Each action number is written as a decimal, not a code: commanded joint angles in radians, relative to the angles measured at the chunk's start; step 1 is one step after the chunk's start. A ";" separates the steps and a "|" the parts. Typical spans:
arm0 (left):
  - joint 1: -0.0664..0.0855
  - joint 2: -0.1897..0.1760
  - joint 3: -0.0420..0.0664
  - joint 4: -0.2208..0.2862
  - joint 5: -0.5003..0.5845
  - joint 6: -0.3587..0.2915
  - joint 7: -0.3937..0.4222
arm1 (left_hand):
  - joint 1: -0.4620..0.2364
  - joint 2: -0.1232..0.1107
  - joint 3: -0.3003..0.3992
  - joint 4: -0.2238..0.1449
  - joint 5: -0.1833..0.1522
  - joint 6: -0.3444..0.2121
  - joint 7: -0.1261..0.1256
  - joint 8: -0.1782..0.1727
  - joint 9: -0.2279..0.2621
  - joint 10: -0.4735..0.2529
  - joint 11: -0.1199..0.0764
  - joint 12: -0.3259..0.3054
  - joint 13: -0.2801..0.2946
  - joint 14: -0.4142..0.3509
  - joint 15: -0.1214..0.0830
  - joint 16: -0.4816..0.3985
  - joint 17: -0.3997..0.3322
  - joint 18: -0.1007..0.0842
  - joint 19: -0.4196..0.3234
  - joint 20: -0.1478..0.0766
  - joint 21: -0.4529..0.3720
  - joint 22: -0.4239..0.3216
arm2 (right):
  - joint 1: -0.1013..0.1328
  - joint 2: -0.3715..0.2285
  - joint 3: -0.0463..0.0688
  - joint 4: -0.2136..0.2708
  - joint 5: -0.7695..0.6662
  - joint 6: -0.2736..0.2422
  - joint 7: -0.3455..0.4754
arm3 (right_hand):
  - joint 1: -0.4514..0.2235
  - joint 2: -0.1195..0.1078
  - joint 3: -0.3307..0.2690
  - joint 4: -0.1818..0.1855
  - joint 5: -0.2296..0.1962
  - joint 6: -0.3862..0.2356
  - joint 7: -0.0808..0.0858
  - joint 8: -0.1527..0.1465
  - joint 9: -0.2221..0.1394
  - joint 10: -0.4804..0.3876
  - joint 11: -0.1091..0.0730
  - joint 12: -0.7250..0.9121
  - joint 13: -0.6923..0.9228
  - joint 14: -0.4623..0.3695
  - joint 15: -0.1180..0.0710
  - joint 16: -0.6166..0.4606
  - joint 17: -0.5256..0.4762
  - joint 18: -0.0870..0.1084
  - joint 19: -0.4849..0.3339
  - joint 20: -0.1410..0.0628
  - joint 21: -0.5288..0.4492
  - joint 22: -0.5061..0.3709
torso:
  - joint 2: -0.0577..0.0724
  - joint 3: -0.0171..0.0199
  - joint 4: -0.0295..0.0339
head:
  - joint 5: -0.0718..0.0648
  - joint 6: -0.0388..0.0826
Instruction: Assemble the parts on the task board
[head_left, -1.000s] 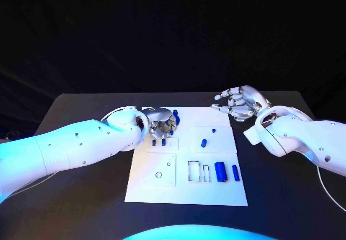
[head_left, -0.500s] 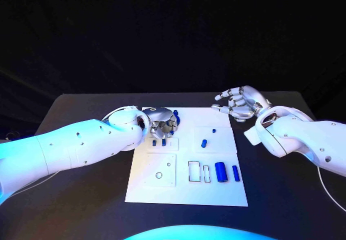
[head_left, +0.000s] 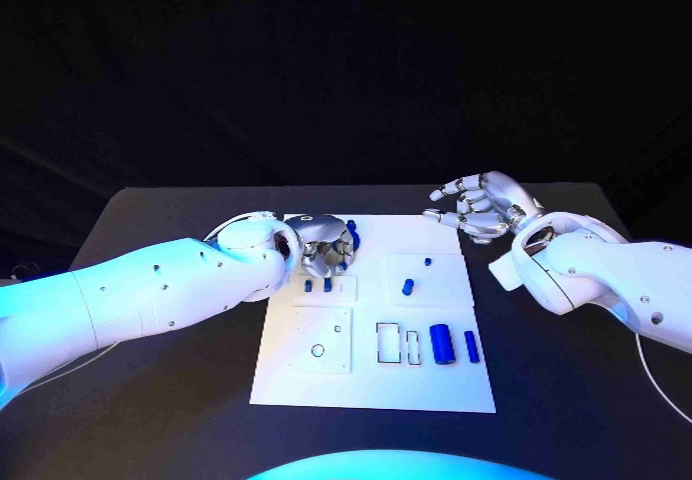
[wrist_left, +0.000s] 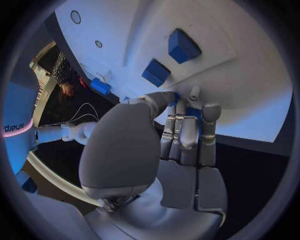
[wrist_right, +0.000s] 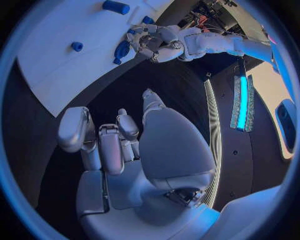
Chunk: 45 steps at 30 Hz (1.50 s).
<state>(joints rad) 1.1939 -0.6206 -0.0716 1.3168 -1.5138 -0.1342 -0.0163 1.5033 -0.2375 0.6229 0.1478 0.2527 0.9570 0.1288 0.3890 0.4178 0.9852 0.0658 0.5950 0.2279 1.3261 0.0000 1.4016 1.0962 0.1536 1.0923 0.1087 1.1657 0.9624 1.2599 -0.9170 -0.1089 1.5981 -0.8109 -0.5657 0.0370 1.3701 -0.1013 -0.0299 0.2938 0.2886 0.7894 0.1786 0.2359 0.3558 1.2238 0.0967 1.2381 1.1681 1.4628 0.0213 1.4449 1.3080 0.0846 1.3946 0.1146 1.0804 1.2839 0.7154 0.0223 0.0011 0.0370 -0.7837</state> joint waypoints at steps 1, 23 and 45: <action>-0.005 0.000 -0.004 -0.001 0.003 0.000 0.004 | 0.003 0.019 0.007 -0.012 0.001 0.018 -0.001 0.004 0.009 0.021 -0.007 -0.003 0.004 0.017 -0.003 0.013 0.018 -0.012 0.021 -0.001 0.017 0.021 | 0.000 0.000 0.000 0.002 -0.003 -0.001 0.008 | -0.001 0.009 0.001 -0.002 0.006 0.009 -0.001 0.005 -0.001 -0.003 -0.004 0.001 0.001 0.043 -0.007 -0.004 0.076 0.011 0.003 0.000 0.000 0.001 | 0.000 -0.0004 0.0003 | 0.000 0.001; -0.005 -0.103 0.050 0.115 0.117 -0.053 0.009 | -0.027 0.010 0.032 -0.036 0.001 0.035 -0.001 -0.023 0.018 0.056 -0.008 -0.058 -0.001 0.041 -0.006 0.021 0.035 -0.019 0.049 -0.007 0.042 0.052 | 0.000 -0.002 0.000 -0.003 -0.003 0.001 0.008 | -0.001 0.011 0.002 -0.002 0.006 0.010 -0.001 0.005 -0.001 -0.003 -0.005 0.002 0.001 0.043 -0.007 -0.003 0.076 0.011 0.003 0.000 -0.001 0.002 | -0.001 0.0003 0.0029 | -0.005 0.004; -0.005 -0.166 0.057 0.123 0.139 0.016 -0.020 | -0.045 0.005 0.034 -0.035 0.000 0.039 0.000 -0.033 0.021 0.064 -0.005 -0.077 -0.001 0.040 -0.004 0.020 0.031 -0.019 0.048 -0.004 0.041 0.052 | -0.003 -0.001 0.000 -0.008 -0.003 0.001 0.008 | -0.001 0.012 0.003 -0.002 0.006 0.011 -0.002 0.006 -0.001 -0.002 -0.005 0.002 0.001 0.043 -0.008 -0.004 0.076 0.011 0.004 0.000 0.000 0.002 | 0.000 -0.0009 -0.0002 | 0.002 -0.001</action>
<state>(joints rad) 1.1887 -0.7901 -0.0147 1.4406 -1.3809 -0.1478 -0.0331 1.4673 -0.2315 0.6569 0.1111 0.2512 0.9905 0.1267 0.3578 0.4388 1.0423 0.0590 0.5217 0.2286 1.3614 -0.0070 1.4177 1.1277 0.1536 1.1363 0.1036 1.2034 1.0141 1.2579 -0.9183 -0.1089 1.5907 -0.8109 -0.5656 0.0369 1.3701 -0.1013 -0.0299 0.2938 0.2886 0.7929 0.1752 0.2359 0.3559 1.2239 0.0967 1.2381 1.1681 1.4666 0.0175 1.4449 1.3075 0.0846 1.3946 0.1146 1.0804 1.2852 0.7150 0.0218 0.0019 0.0383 -0.7842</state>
